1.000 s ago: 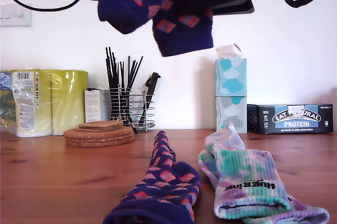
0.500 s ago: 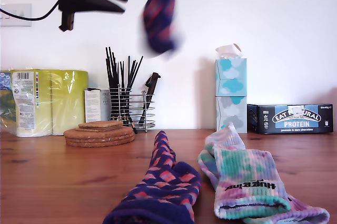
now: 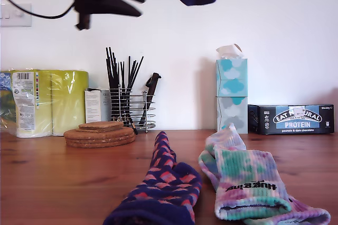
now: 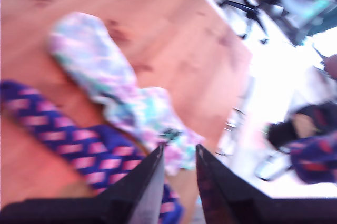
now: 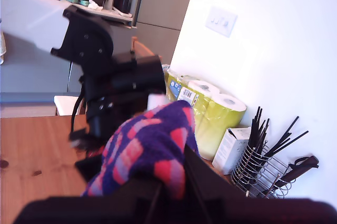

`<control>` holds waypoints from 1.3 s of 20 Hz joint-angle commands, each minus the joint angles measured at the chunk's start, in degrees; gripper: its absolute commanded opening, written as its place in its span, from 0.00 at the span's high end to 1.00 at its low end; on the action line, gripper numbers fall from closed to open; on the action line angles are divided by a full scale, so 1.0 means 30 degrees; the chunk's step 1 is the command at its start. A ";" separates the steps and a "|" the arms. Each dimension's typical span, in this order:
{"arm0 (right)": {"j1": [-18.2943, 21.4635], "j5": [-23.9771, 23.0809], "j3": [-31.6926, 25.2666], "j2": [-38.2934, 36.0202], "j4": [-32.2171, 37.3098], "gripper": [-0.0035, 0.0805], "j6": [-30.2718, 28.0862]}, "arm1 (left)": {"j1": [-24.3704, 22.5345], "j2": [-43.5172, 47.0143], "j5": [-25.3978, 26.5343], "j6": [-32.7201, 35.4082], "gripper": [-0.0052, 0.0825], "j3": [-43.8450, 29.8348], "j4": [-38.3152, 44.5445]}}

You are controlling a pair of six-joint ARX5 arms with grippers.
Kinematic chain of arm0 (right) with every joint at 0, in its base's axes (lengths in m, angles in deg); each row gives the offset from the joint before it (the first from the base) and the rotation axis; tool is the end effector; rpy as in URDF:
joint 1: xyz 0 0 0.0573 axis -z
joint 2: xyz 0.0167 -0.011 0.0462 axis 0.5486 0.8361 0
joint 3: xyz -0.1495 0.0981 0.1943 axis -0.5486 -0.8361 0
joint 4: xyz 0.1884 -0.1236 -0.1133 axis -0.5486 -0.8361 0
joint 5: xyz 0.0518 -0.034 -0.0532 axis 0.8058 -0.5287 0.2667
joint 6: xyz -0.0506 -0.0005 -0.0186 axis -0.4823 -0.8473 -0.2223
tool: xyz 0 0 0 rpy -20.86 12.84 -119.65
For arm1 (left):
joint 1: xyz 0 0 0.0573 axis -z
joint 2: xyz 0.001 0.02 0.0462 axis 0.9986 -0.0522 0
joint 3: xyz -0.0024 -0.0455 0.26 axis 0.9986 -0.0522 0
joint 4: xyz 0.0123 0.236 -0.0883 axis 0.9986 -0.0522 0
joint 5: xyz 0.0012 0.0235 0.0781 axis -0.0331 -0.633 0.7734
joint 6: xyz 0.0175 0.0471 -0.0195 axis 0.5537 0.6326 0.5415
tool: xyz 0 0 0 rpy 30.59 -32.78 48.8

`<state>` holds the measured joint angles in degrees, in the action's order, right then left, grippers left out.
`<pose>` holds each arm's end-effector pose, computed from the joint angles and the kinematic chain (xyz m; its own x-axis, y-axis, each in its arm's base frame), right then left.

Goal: Pair up the socks based on colour and pattern, by placing each sock on top of its pair

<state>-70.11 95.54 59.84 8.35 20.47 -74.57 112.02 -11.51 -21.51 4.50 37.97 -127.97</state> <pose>0.1507 0.1246 0.4233 0.5625 0.8257 -0.0423 -0.7826 0.5152 -0.3495 0.2784 -0.1552 0.3183 -0.0815 -0.8414 -0.5342 0.7463 0.3037 -0.5923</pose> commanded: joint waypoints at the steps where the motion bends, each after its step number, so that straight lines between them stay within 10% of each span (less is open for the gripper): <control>1: -0.0095 0.0007 0.0619 0.0066 0.0211 0.97 -0.0058 | 0.0678 0.0168 -0.0226 0.0175 0.75 0.0044 0.0022; 8: -0.0379 -0.0058 0.2353 0.0743 0.0095 0.97 -0.0007 | 0.2994 0.0168 -0.1027 0.0685 0.96 0.0044 0.1814; 16: -0.1880 -0.0517 0.4299 0.0743 -0.1923 0.97 -0.0007 | 0.3220 0.0168 0.0386 -0.0080 0.97 0.0044 0.4452; 26: -0.1603 -0.3665 0.4284 0.3876 -0.5173 0.97 -0.2514 | 0.5238 0.0306 -1.2939 -0.0306 0.97 0.0044 0.1880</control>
<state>-75.24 84.96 72.76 19.91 5.76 -81.67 128.65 -11.51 -57.16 1.99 37.97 -121.83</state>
